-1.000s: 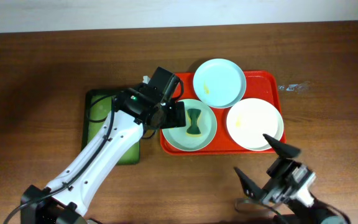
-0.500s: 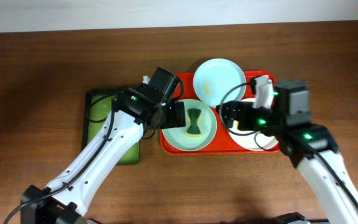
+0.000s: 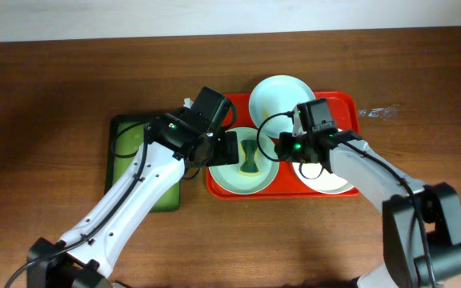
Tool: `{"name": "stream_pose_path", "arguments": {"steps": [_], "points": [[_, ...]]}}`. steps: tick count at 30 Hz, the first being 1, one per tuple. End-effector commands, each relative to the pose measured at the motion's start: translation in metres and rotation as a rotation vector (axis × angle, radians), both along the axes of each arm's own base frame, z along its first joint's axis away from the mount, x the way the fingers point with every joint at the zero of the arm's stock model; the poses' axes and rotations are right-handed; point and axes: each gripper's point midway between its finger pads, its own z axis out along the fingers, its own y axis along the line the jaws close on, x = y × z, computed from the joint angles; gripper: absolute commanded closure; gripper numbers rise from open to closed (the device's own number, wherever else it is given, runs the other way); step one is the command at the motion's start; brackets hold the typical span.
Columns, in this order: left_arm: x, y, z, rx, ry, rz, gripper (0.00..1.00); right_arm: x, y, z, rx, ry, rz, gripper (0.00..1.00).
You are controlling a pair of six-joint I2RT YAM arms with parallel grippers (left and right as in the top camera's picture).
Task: Clean dirty plates on tray and stack at the side
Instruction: 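Reach the right gripper to grip the pale green plate's rim, then scrub the pale green plate with the sponge in the left gripper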
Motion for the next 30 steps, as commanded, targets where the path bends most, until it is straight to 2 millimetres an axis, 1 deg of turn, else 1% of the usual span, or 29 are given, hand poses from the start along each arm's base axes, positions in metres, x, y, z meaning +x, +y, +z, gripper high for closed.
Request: {"name": "stream_pose_path", "arguments": {"steps": [1,4,6,8,11,14,15,16,17,18,19,20,21,22,23,24,25,26,28,29,30], "points": [[0.002,0.003,-0.002,0.014,0.0,-0.007,0.01,0.004,0.006,-0.001,-0.003,-0.01,0.036,0.7],[0.002,0.003,-0.002,0.013,0.0,-0.008,0.01,0.001,0.016,-0.007,-0.014,-0.013,0.083,0.7],[0.0,-0.001,-0.002,-0.003,0.01,-0.014,0.01,0.0,0.014,-0.009,-0.027,-0.006,0.079,0.7],[-0.003,-0.005,-0.003,-0.029,0.026,-0.025,0.01,-0.001,0.01,-0.019,-0.049,0.014,0.071,0.69],[-0.003,-0.005,-0.003,-0.029,0.026,-0.025,0.01,-0.002,0.009,-0.026,-0.053,0.031,0.07,0.68],[-0.003,-0.005,-0.003,-0.03,0.026,-0.025,0.01,-0.004,0.009,-0.027,-0.048,0.045,0.062,0.72],[-0.003,-0.007,-0.003,-0.035,0.027,-0.027,0.0,-0.005,0.009,-0.027,-0.049,0.048,0.062,0.75],[-0.003,-0.01,-0.004,-0.048,0.03,-0.032,0.1,-0.005,0.01,-0.027,-0.046,0.049,0.064,0.82],[-0.002,-0.014,-0.005,-0.068,0.034,-0.039,0.33,-0.004,0.01,-0.026,-0.045,0.046,0.064,0.88],[0.0,-0.019,-0.009,-0.084,0.041,-0.045,0.51,-0.003,0.011,-0.025,-0.041,0.043,0.065,0.89],[0.002,-0.022,-0.014,-0.088,0.049,-0.048,0.61,-0.003,0.012,-0.025,-0.038,0.044,0.066,0.89],[0.005,-0.026,-0.021,-0.092,0.06,-0.052,0.64,-0.004,0.013,-0.024,-0.031,0.045,0.07,0.89],[0.009,-0.036,-0.034,-0.116,0.083,-0.064,0.62,-0.004,0.014,-0.024,-0.024,0.046,0.073,0.89],[0.012,-0.043,-0.042,-0.133,0.094,-0.085,0.59,-0.004,0.014,-0.024,-0.024,0.046,0.073,0.89],[0.016,-0.051,-0.054,-0.146,0.108,-0.12,0.6,-0.003,0.014,-0.023,-0.023,0.045,0.071,0.89],[0.018,-0.053,-0.063,-0.14,0.118,-0.119,0.6,-0.003,0.014,-0.023,-0.021,0.044,0.072,0.89],[0.021,-0.054,-0.078,-0.131,0.137,-0.117,0.6,-0.003,0.014,-0.022,-0.02,0.043,0.072,0.89],[0.023,-0.055,-0.086,-0.125,0.147,-0.116,0.61,-0.003,0.014,-0.022,-0.02,0.043,0.072,0.89],[0.029,-0.061,-0.101,-0.131,0.148,-0.137,0.62,-0.002,0.014,-0.022,-0.02,0.043,0.072,0.89],[0.03,-0.069,-0.103,-0.163,0.146,-0.177,0.61,-0.002,0.015,-0.022,-0.02,0.041,0.072,0.89],[0.03,-0.084,-0.106,-0.234,0.161,-0.213,0.61,-0.002,0.015,-0.022,-0.02,0.041,0.072,0.89]]}}
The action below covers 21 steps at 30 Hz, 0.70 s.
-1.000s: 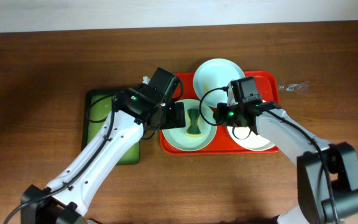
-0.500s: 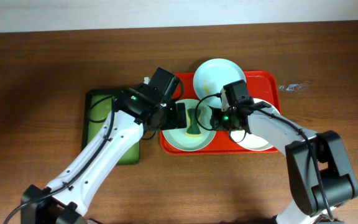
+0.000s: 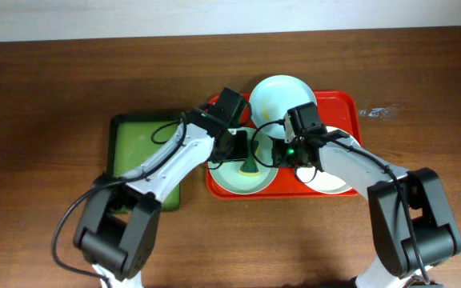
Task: Clean dirty plates on tray and stack at the side
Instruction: 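Scrub the pale green plate with the sponge in the left gripper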
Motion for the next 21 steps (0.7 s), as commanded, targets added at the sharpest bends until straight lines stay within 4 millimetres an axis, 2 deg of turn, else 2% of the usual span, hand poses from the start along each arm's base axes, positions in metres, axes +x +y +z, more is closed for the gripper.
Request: {"name": "stream_pose_path", "arguments": {"steps": [1,3,6,9,13,16,18,21], "points": [[-0.005,-0.025,-0.016,-0.116,0.053,-0.095,0.62,0.006,0.004,0.004,0.009,-0.013,0.008,0.9],[-0.005,-0.025,-0.028,-0.108,0.073,-0.094,0.64,0.006,0.004,0.004,0.008,-0.012,0.008,0.9],[-0.005,-0.03,-0.029,-0.121,0.068,-0.104,0.62,0.007,0.004,0.004,0.009,-0.015,0.008,0.91],[-0.006,-0.033,-0.037,-0.107,0.072,-0.11,0.6,0.007,0.004,0.005,0.009,-0.015,0.008,0.92],[-0.007,-0.033,-0.04,-0.101,0.075,-0.112,0.62,0.007,0.004,0.005,0.009,-0.015,0.008,0.92],[-0.006,-0.031,-0.041,-0.084,0.066,-0.107,0.75,0.007,0.004,0.005,0.009,-0.015,0.008,0.92],[-0.001,-0.015,-0.046,0.005,0.038,-0.08,0.82,0.007,0.004,0.005,0.009,-0.014,0.008,0.92],[-0.003,-0.007,-0.051,0.042,0.042,-0.071,0.82,0.007,0.004,0.005,0.01,-0.015,0.008,0.92]]}}
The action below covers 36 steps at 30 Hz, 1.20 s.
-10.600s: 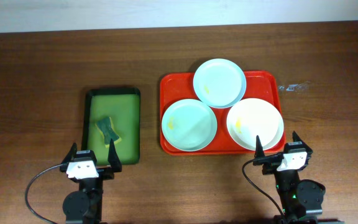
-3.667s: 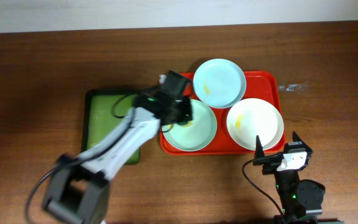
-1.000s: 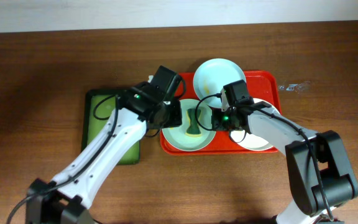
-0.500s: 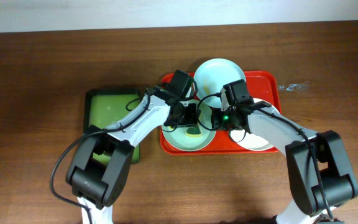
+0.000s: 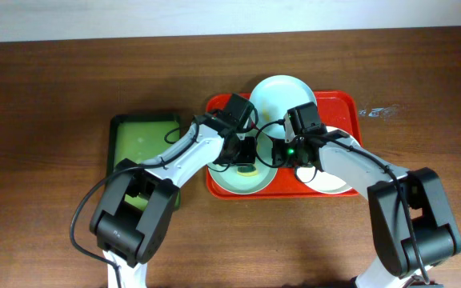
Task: Clean dirty plates on tray and stack at the side
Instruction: 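Scrub the pale green plate with the sponge in the left gripper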
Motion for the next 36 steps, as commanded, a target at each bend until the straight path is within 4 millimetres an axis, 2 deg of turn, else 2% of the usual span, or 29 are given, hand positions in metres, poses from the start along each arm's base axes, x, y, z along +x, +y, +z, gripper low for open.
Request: {"name": "stream_pose_path", "arguments": {"steps": [1,3,5,7,9,10,12,14,15,20,22,23,27,29,30,32,35,36], "points": [[-0.003,0.012,-0.012,0.063,0.003,0.004,0.79,0.007,0.004,0.005,0.01,-0.015,0.008,0.92],[-0.009,-0.002,-0.01,0.012,0.017,-0.023,0.64,0.007,0.004,0.005,0.01,-0.015,0.008,0.92],[-0.012,-0.01,-0.009,0.006,0.006,-0.042,0.62,0.007,0.004,0.005,0.01,-0.015,0.008,0.92],[-0.013,-0.015,-0.009,0.008,-0.005,-0.055,0.75,0.007,0.004,0.005,0.009,-0.016,0.008,0.92],[-0.01,-0.008,-0.011,0.053,-0.028,-0.043,0.9,0.007,0.004,0.005,0.009,-0.015,0.008,0.92],[-0.007,-0.001,-0.012,0.093,-0.045,-0.031,0.99,0.007,0.004,0.004,0.009,-0.015,0.008,0.92],[-0.002,0.019,-0.015,0.202,-0.078,-0.005,1.0,0.007,0.004,0.004,0.009,-0.015,0.008,0.92],[0.004,0.059,-0.015,0.414,-0.133,0.033,1.0,0.007,0.004,0.004,0.009,-0.015,0.008,0.92],[0.007,0.072,-0.013,0.479,-0.154,0.045,1.0,0.007,0.004,0.004,0.009,-0.015,0.008,0.92],[0.013,0.088,-0.008,0.556,-0.187,0.066,1.0,0.007,0.004,0.004,0.009,-0.015,0.008,0.92],[0.021,0.094,-0.001,0.564,-0.197,0.09,1.0,0.007,0.004,0.004,0.009,-0.015,0.008,0.92],[0.024,0.091,0.002,0.539,-0.19,0.092,1.0,0.007,0.004,0.005,0.009,-0.016,0.008,0.92],[0.032,0.038,0.026,0.243,-0.114,0.068,1.0,0.008,0.004,0.004,0.005,-0.017,0.006,0.92],[0.023,0.006,0.029,0.038,-0.033,0.026,1.0,0.008,0.003,0.005,0.004,-0.02,0.005,0.92],[0.019,0.001,0.029,0.008,-0.017,0.016,1.0,0.009,0.004,0.005,0.004,-0.022,0.005,0.92],[0.016,0.01,0.021,0.061,-0.018,0.022,1.0,0.009,0.004,0.005,0.005,-0.022,0.005,0.92],[0.008,0.036,-0.003,0.181,-0.02,0.046,1.0,0.009,0.004,0.005,0.005,-0.022,0.005,0.92],[0.003,0.039,-0.014,0.184,-0.016,0.05,1.0,0.009,0.004,0.005,0.005,-0.023,0.005,0.92]]}}
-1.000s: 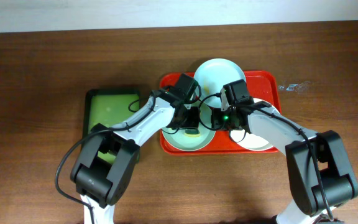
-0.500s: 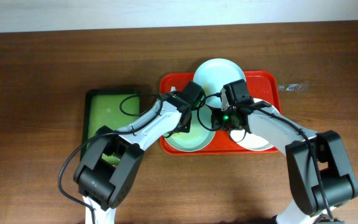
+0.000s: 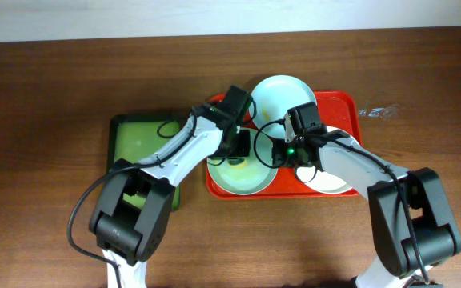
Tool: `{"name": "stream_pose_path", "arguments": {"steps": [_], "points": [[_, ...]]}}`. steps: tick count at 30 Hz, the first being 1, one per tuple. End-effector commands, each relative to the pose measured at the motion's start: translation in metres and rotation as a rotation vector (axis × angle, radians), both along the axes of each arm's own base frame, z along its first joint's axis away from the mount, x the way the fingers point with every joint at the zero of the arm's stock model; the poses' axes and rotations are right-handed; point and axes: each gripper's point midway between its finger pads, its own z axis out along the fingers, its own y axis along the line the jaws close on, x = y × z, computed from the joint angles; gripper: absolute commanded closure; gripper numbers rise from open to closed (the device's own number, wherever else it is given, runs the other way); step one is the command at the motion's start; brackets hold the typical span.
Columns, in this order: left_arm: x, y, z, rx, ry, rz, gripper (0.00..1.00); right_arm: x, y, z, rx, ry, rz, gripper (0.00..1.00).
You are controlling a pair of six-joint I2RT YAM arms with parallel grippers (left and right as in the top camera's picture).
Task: Clean dirty plates on tray and stack at the side
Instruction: 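Scrub the pale green plate with the sponge in the left gripper, then carry the pale green plate right and set it beside the tray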
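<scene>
A red tray [image 3: 350, 108] holds three pale plates: one at the back [image 3: 282, 92], one at the front left [image 3: 242, 178] and one at the right [image 3: 330, 182], partly under my right arm. My left gripper [image 3: 241, 149] is low over the front-left plate, shut on a green sponge [image 3: 235, 161] that shows just below its fingers. At that plate's right rim, my right gripper [image 3: 267, 152] appears shut on the edge. The fingertips of both are largely hidden by the gripper bodies.
A green tray [image 3: 138, 144] lies on the wooden table left of the red one, partly under my left arm. A scrap of clear crinkled plastic [image 3: 377, 112] lies right of the red tray.
My left gripper has shifted slightly left and back over the front-left plate, and the sponge with it. The right gripper stays at the plate's right rim.
First the sponge lay in the middle of the front-left plate, with my left gripper beside it and my right gripper near the rim. Then the left gripper was at the sponge, then on top of it. Now the sponge sits further left on the plate.
</scene>
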Motion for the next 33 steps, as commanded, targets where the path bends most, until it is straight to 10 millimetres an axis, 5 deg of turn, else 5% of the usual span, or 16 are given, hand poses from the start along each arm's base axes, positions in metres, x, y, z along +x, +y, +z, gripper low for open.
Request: {"name": "stream_pose_path", "arguments": {"steps": [1,4,7,10,15,17,20,22,25,33], "points": [[-0.012,0.016,-0.03,0.054,0.016,0.024,1.0,0.009,0.004,0.005,0.004,-0.024,0.009,0.92],[-0.016,0.038,-0.052,0.135,-0.016,0.044,1.0,0.009,0.004,0.005,0.003,-0.023,0.009,0.92],[-0.01,0.074,-0.045,0.325,-0.057,0.08,1.0,0.009,0.004,0.005,0.003,-0.025,0.009,0.94],[0.007,0.084,-0.013,0.404,-0.118,0.128,1.0,0.01,0.004,0.005,0.004,-0.028,0.009,0.96],[0.02,0.054,0.061,0.176,-0.205,0.139,1.0,0.019,-0.005,0.017,-0.067,-0.058,-0.007,0.96],[0.02,0.067,0.102,0.116,-0.26,0.178,1.0,0.022,-0.004,0.036,-0.108,-0.086,0.019,0.96],[0.007,0.131,0.136,0.193,-0.265,0.295,1.0,0.031,-0.032,0.088,-0.441,-0.178,-0.039,0.96],[-0.003,0.166,0.132,0.251,-0.204,0.36,1.0,0.034,-0.049,0.142,-0.733,-0.271,-0.07,0.96],[-0.008,0.19,0.128,0.278,-0.158,0.411,1.0,0.029,-0.047,0.2,-0.997,-0.389,-0.009,0.96],[-0.017,0.214,0.124,0.338,-0.114,0.391,1.0,0.006,0.0,0.282,-1.506,-0.646,0.197,0.96]]}}
